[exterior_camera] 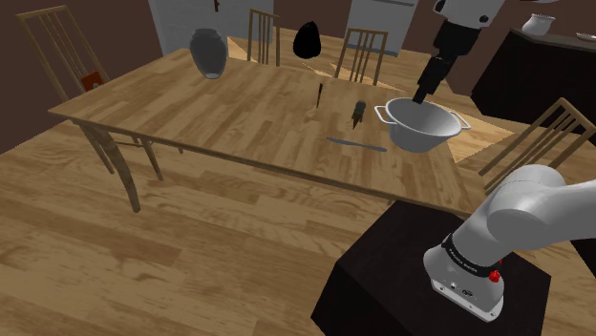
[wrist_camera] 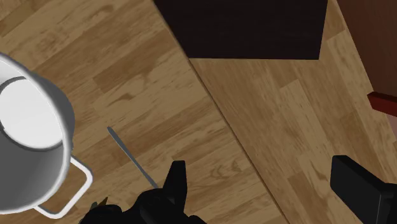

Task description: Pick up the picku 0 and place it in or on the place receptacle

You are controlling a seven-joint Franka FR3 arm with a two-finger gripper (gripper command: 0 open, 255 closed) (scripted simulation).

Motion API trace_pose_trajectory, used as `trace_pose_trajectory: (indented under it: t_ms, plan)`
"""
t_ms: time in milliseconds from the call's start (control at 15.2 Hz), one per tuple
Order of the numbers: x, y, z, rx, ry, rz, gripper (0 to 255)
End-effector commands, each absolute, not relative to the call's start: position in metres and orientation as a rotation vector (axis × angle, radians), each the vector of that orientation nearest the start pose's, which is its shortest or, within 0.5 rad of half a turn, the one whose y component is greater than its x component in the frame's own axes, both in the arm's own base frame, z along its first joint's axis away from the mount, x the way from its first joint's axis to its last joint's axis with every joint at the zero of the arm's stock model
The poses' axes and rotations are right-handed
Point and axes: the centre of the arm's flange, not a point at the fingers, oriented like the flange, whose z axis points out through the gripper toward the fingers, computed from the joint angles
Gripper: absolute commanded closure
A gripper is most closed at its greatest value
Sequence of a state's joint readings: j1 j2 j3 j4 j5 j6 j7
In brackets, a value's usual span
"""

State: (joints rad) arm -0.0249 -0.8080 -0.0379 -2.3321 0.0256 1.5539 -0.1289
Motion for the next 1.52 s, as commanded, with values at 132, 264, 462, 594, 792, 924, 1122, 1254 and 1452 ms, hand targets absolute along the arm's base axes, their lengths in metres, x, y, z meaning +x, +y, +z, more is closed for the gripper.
trace_pose_trajectory:
  t_ms: [132, 264, 462, 594, 792, 924, 1122, 1254, 1452]
  plan:
    - [0.314, -0.040, 0.596, -3.080, -0.131, -0.059, 0]
    - [0.329, -0.059, 0.585, -3.072, -0.142, -0.065, 0]
    - [0.353, -0.087, 0.568, -3.059, -0.158, -0.075, 0]
    - [0.368, -0.106, 0.557, -3.050, -0.168, -0.081, 0]
    - [0.392, -0.134, 0.540, -3.037, -0.183, -0.090, 0]
    - [0.409, -0.152, 0.528, -3.029, -0.194, -0.096, 0]
    - [0.433, -0.179, 0.511, -3.016, -0.209, -0.106, 0]
    - [0.450, -0.197, 0.499, -3.007, -0.219, -0.112, 0]
    - [0.475, -0.223, 0.482, -2.993, -0.234, -0.121, 0]
